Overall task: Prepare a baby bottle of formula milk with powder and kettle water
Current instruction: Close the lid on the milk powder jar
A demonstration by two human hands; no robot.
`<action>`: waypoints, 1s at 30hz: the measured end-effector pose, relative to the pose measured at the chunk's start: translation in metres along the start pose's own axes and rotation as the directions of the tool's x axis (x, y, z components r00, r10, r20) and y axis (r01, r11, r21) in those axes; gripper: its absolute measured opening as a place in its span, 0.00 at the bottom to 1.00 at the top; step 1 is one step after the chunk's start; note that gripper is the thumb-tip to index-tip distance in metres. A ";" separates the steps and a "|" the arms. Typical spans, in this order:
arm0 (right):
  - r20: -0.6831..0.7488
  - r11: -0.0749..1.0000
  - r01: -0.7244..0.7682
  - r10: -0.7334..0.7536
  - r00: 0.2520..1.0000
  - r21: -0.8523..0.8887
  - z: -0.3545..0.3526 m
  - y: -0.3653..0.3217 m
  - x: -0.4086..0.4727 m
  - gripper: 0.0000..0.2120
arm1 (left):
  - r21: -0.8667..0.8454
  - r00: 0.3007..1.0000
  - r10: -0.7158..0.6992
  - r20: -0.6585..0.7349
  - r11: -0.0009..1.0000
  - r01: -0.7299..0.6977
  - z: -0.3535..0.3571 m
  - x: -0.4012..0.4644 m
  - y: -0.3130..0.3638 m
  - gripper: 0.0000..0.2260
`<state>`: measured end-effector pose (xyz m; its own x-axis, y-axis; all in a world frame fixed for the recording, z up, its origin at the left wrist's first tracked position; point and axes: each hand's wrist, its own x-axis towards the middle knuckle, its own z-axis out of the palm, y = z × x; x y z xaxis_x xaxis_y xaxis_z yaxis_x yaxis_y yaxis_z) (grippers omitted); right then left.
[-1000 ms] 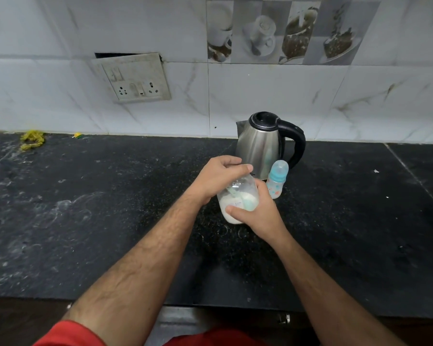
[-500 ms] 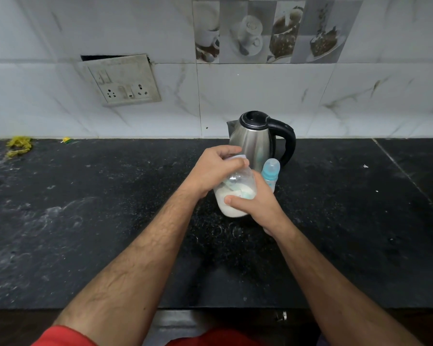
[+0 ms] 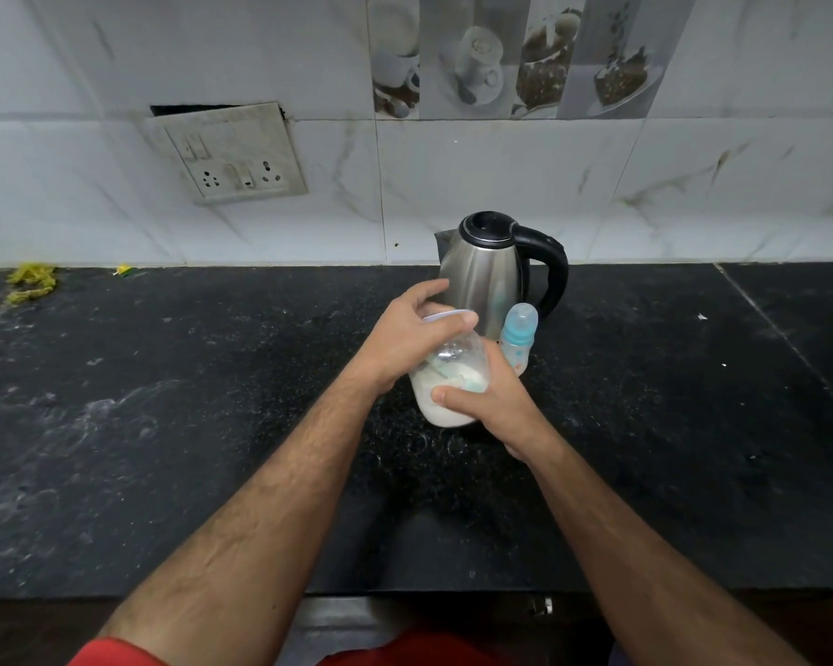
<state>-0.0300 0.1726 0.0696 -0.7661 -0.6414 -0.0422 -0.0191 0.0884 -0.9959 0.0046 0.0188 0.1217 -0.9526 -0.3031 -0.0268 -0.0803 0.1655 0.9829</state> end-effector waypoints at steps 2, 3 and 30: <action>-0.026 1.000 -0.015 0.016 1.000 0.010 0.001 0.004 -0.001 0.39 | -0.137 0.999 -0.028 -0.031 0.990 0.024 -0.002 -0.002 -0.008 0.29; -0.041 1.000 -0.021 0.021 0.999 0.009 0.001 0.007 0.000 0.40 | -0.202 0.997 -0.063 -0.046 0.978 0.053 -0.003 -0.004 -0.012 0.26; -0.223 0.826 -0.185 0.074 0.972 -0.532 -0.023 0.056 0.053 0.36 | 0.005 0.973 -0.202 0.116 0.979 0.203 0.001 0.025 -0.094 0.23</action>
<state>-0.0869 0.1611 0.0137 -0.8892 -0.4471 -0.0970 -0.2158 0.5968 -0.7728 -0.0120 -0.0033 0.0281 -0.9443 -0.2191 -0.2455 -0.2731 0.1053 0.9562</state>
